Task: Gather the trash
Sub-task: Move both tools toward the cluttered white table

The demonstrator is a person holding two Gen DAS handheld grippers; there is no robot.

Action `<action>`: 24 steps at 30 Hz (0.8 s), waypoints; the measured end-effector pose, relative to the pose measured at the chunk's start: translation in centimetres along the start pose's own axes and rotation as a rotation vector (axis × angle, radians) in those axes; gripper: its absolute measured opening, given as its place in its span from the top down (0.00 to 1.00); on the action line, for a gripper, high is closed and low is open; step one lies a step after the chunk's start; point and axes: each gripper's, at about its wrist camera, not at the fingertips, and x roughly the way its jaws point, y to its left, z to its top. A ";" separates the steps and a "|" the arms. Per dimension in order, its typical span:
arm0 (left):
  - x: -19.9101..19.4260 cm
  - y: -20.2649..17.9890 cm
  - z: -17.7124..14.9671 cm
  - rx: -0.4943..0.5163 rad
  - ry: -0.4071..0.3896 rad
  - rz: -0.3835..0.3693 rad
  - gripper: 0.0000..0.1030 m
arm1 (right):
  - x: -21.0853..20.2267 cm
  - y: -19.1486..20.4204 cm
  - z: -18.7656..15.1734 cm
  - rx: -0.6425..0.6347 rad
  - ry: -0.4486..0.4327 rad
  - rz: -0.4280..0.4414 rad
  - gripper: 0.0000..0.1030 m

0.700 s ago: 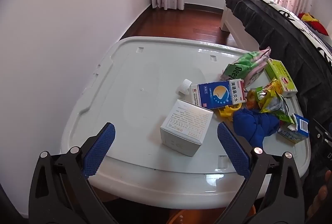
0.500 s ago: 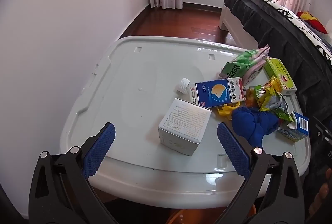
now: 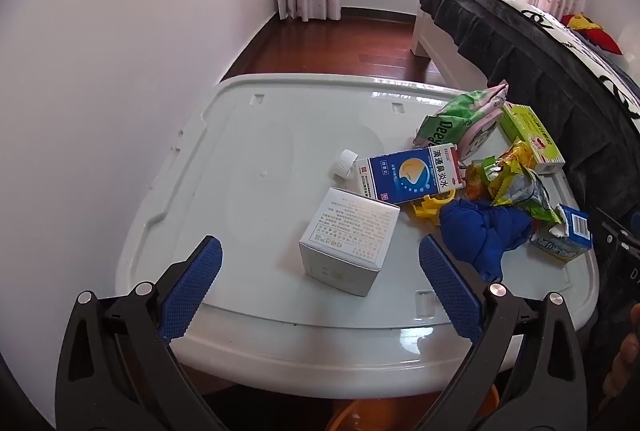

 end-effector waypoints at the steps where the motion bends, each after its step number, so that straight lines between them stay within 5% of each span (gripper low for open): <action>1: 0.0 0.0 0.1 0.004 -0.003 0.003 0.07 | 0.0 0.1 0.0 -0.002 0.000 -0.002 0.05; 24: -0.4 -0.6 0.4 -0.004 -0.010 -0.012 0.07 | 0.3 -0.7 0.2 -0.007 0.004 -0.005 0.05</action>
